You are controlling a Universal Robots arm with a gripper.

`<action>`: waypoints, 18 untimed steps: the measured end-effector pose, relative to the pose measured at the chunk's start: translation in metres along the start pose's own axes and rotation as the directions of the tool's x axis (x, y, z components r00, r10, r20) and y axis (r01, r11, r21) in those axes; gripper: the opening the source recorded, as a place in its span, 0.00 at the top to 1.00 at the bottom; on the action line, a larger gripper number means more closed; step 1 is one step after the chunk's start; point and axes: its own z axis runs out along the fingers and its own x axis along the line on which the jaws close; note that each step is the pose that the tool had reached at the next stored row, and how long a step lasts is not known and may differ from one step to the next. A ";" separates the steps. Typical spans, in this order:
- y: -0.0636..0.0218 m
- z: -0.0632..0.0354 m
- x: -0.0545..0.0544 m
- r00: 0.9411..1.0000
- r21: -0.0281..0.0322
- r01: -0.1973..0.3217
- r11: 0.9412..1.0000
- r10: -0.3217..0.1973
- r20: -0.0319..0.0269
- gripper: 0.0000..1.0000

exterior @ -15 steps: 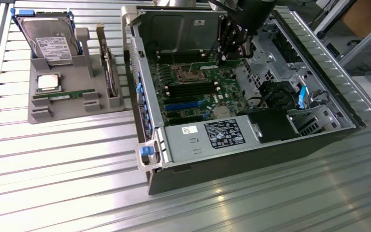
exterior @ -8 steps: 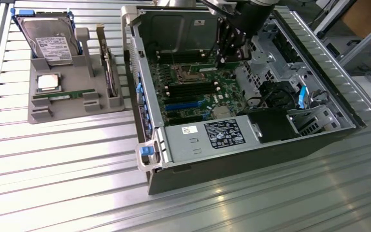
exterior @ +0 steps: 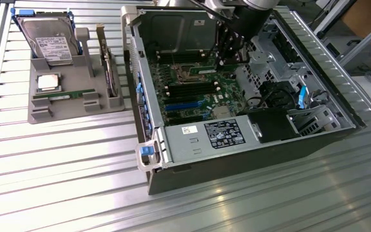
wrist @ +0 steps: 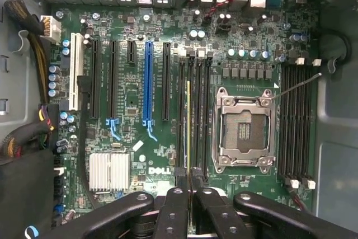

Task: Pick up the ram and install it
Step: 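Insert the ram into the slot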

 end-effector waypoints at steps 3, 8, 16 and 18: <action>-0.0002 0.0030 0.000 1.000 0.000 0.000 1.000 0.000 0.000 0.88; -0.0004 0.0068 0.000 1.000 0.000 0.000 1.000 0.000 0.000 0.88; -0.0008 0.0134 0.001 1.000 0.000 0.000 1.000 0.000 0.000 0.88; -0.0009 0.0148 0.001 1.000 0.000 0.000 1.000 0.000 0.000 0.88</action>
